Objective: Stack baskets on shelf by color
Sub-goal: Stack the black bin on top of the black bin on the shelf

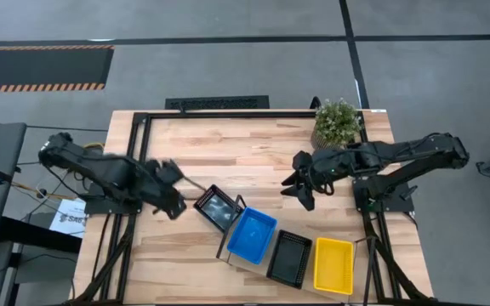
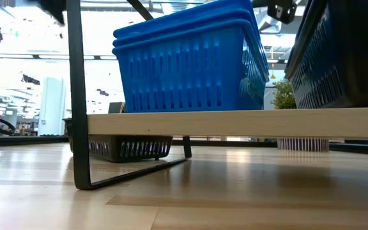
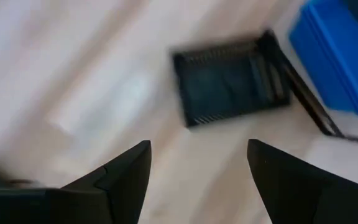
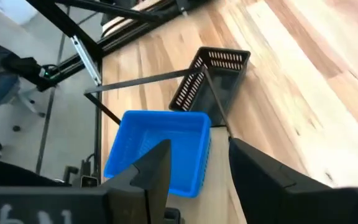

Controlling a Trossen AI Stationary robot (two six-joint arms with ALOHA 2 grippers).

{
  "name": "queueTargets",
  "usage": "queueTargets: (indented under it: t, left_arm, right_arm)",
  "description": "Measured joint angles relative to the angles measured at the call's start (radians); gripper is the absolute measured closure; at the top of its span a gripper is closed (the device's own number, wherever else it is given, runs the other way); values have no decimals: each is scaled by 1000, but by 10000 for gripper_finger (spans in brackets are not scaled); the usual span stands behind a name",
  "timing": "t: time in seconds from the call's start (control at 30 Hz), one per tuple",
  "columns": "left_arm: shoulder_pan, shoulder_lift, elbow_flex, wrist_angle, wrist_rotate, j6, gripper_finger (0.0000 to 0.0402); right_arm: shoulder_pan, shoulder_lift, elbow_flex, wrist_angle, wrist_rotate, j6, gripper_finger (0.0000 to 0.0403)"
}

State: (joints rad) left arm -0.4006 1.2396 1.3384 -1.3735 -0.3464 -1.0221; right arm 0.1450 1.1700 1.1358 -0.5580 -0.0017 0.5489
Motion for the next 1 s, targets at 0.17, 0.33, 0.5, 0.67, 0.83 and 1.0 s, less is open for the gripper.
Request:
queueTargets:
  t: [0.17, 0.33, 0.5, 0.67, 0.83, 1.0]
  left_arm:
    - [-5, -85, -316, 384, 160, -65, 160]
    - [1, -94, -549, 694, 311, -165, 189]
    - [3, -54, -708, 908, 369, -256, 238]
    - [34, -7, -791, 1066, 363, -270, 301]
    - [123, 83, -823, 1158, 337, -258, 356]
    - [251, 197, -823, 1354, 367, -171, 390]
  right_arm:
    - [-5, 17, 0, -1, 0, -3, 220]
    - [0, 30, -1, -4, 0, 0, 220]
    - [5, 41, 0, 2, 0, 2, 226]
    - [5, 49, 0, 7, 0, 2, 230]
    - [-12, 48, 0, 14, 0, 2, 230]
    - [-35, 48, 0, 15, 2, -6, 234]
